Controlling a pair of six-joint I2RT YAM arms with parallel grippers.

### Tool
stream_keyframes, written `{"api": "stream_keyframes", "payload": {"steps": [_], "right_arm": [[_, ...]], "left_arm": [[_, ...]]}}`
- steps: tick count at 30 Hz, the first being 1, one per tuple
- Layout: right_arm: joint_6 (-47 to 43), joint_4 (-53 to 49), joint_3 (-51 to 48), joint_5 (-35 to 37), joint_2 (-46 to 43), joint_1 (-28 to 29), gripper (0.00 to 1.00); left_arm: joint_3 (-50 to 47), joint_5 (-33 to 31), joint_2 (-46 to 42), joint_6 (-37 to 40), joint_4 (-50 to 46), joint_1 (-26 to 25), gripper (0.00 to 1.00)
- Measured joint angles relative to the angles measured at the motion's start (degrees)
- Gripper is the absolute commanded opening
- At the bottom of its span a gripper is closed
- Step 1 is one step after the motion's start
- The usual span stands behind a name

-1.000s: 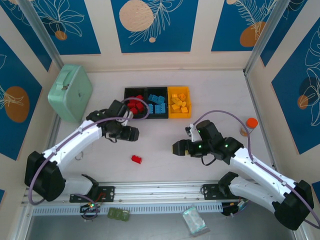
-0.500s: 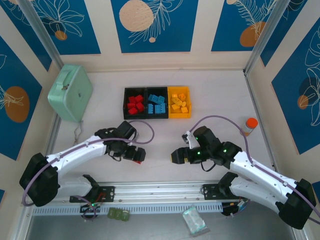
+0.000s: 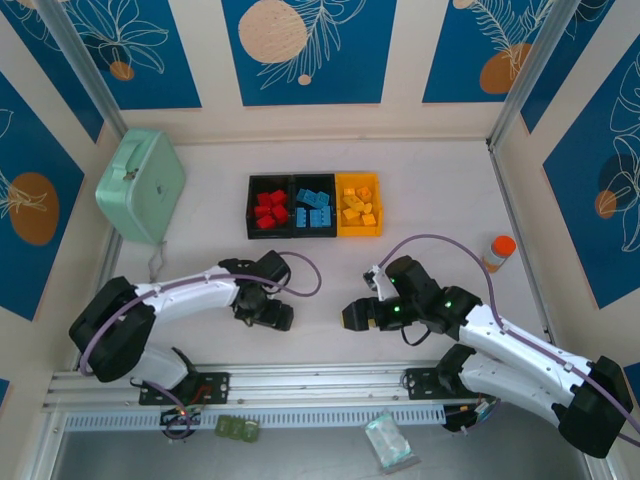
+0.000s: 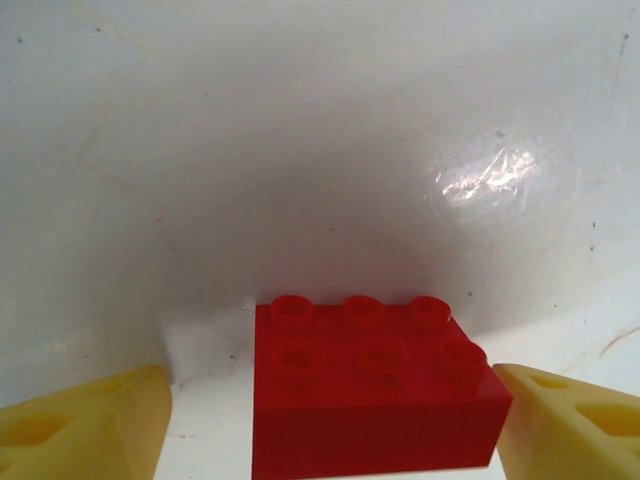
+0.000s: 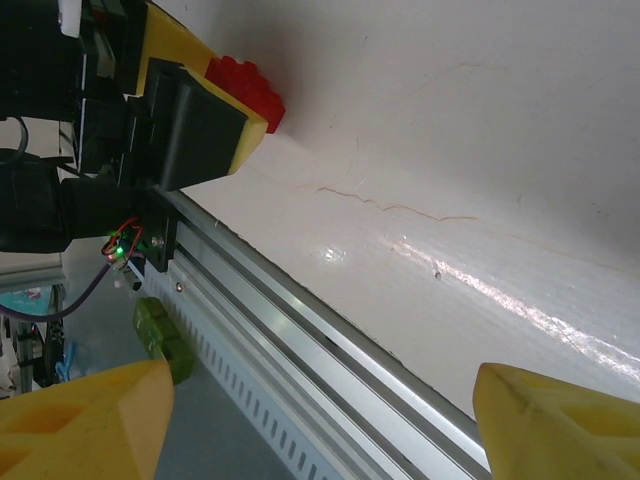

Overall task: Sort the legos into containers by color
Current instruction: Pick up the lego from the middle-left of the table, then place the lego in the container.

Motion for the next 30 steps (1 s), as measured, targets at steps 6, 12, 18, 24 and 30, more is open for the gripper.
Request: {"api": "stream_keyframes", "payload": {"steps": [6,12,18,24,30], "right_arm": [[0.1,0.2,-0.2,0.0,0.0,0.0,0.79],[0.4,0.7,-0.7,0.0,0.0,0.0,0.79],[0.4,1.1,-0.7,0.0,0.5,0.0,0.79],[0.4,3.2,-0.3,0.0,4.0,0.0,0.78],[0.4,6.4,1.6,0.0,8.0,0.0,0.79]], "left_arm": [[1.1,-0.1,1.5,-0.1,0.5,-0.9,0.55],[1.8,-0.2,1.2,-0.4,0.3,-0.9,0.52],[6.1,-2.3,-0.3,0.1,-2.8,-0.7,0.51],[13.7,-3.8,-0.3,1.6,-5.2,1.9,0.51],[21.9,-5.3,1.0,3.9,-6.9,8.1,0.51]]}}
